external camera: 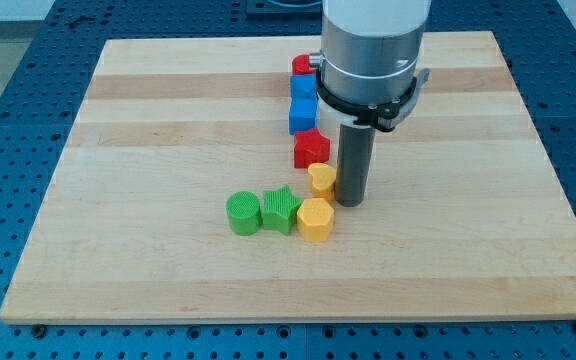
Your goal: Nudge the yellow hexagon and green star a bit to the left
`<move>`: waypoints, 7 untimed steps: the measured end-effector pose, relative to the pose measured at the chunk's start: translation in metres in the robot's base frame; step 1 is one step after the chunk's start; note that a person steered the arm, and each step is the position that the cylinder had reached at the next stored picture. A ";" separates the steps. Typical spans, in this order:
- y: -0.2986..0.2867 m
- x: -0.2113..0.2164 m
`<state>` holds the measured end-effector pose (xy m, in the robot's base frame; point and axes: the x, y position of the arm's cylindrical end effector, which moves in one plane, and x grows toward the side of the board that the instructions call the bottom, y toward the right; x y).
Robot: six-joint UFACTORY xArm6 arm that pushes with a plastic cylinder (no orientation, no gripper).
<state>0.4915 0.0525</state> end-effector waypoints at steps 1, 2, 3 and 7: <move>0.037 0.027; 0.049 0.046; 0.047 0.050; 0.005 0.044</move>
<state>0.5352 0.0574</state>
